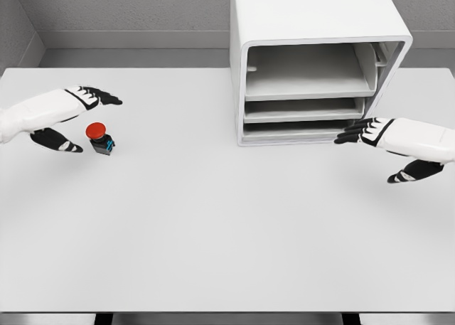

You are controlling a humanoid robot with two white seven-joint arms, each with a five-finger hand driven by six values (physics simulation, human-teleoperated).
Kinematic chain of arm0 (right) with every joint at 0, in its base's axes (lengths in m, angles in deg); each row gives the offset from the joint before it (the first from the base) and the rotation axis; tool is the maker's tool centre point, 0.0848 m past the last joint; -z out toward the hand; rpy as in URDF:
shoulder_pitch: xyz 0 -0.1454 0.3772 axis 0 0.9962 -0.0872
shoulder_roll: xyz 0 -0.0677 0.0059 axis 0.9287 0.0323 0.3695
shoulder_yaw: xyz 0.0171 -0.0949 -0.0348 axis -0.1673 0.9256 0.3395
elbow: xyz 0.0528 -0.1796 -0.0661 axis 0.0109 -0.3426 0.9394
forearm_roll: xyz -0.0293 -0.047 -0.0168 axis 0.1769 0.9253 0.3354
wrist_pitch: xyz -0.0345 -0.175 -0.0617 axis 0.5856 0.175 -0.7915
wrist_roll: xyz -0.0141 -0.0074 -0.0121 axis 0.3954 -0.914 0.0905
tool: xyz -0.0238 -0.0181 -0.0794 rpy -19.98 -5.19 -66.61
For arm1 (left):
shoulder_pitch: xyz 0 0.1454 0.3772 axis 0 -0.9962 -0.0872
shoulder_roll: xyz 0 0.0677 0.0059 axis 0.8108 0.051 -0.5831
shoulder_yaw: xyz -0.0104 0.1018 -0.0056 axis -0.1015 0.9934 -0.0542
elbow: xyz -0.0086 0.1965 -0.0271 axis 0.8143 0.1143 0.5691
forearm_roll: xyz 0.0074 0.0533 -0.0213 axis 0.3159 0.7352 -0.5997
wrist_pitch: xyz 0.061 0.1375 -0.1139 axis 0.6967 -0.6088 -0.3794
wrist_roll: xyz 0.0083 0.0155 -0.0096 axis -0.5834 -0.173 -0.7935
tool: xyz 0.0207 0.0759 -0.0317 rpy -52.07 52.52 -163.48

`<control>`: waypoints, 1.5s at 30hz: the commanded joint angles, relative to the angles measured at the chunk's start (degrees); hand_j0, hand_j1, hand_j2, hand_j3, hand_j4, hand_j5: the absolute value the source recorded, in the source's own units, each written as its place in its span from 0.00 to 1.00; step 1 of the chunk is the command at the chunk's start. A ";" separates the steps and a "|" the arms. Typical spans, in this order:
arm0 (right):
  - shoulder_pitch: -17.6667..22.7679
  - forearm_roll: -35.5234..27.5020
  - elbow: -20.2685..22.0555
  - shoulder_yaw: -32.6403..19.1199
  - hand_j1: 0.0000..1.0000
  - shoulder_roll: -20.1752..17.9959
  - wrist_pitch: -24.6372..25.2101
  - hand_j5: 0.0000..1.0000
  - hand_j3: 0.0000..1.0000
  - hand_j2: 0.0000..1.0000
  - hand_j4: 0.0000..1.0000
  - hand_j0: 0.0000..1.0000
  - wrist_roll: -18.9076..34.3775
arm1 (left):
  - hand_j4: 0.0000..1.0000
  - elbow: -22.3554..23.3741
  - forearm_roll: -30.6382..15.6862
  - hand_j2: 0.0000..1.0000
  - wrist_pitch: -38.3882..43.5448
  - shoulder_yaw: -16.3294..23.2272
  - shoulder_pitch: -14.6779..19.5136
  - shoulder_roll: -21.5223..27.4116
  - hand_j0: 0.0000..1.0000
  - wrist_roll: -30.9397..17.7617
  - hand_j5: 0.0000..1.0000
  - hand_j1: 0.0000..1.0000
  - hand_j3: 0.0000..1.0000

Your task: Slide open multi-storey tabletop storage cabinets and put open load switch and slide close multi-storey tabletop storage cabinets

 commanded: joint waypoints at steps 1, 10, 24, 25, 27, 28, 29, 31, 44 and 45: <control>-0.09 -0.40 0.20 -0.13 1.00 -0.43 0.09 1.00 1.00 1.00 1.00 1.00 -0.16 | 1.00 4.71 0.03 1.00 0.09 3.89 0.18 -1.14 1.00 0.05 1.00 1.00 1.00; -2.46 -0.49 1.34 0.04 1.00 -0.60 0.09 1.00 1.00 1.00 1.00 1.00 -4.47 | 1.00 11.04 4.07 1.00 0.09 3.89 3.52 -3.69 1.00 -0.22 1.00 1.00 1.00; -10.55 -0.49 2.04 0.57 1.00 8.36 0.09 1.00 1.00 1.00 1.00 1.00 10.30 | 1.00 10.25 9.08 1.00 0.09 3.89 5.10 -4.74 1.00 -1.36 1.00 1.00 1.00; -10.81 -0.49 2.04 0.57 1.00 8.89 0.09 1.00 1.00 1.00 1.00 1.00 11.79 | 1.00 10.25 9.08 1.00 0.09 3.98 5.19 -4.83 1.00 -1.36 1.00 1.00 1.00; -11.78 -0.49 2.04 0.74 1.00 10.38 0.09 1.00 1.00 1.00 1.00 1.00 13.64 | 1.00 10.25 9.17 1.00 0.09 3.89 5.19 -4.83 1.00 -1.45 1.00 1.00 1.00; -12.04 -0.40 2.04 0.74 1.00 10.65 0.09 1.00 1.00 1.00 1.00 1.00 13.99 | 1.00 10.16 9.26 1.00 0.09 3.98 5.19 -4.74 1.00 -1.45 1.00 1.00 1.00; -12.31 -0.40 2.04 0.74 1.00 10.91 0.09 1.00 1.00 1.00 1.00 1.00 13.99 | 1.00 10.16 9.17 1.00 0.09 3.89 5.19 -4.74 1.00 -1.45 1.00 1.00 1.00; -13.18 -0.40 2.04 0.83 1.00 12.05 0.09 1.00 1.00 1.00 1.00 1.00 14.87 | 1.00 10.16 9.17 1.00 0.09 3.89 5.10 -4.74 1.00 -1.36 1.00 1.00 1.00; -17.23 -0.32 1.08 0.92 1.00 13.46 0.09 1.00 1.00 1.00 1.00 1.00 15.50 | 0.97 10.69 9.44 0.97 0.09 5.03 5.10 -5.62 0.97 -1.45 0.97 0.97 0.97; -17.49 -0.23 0.64 0.92 1.00 13.55 0.09 1.00 1.00 1.00 1.00 1.00 15.50 | 0.93 10.78 9.44 0.93 0.09 5.03 5.10 -5.62 0.93 -1.45 0.93 0.93 0.93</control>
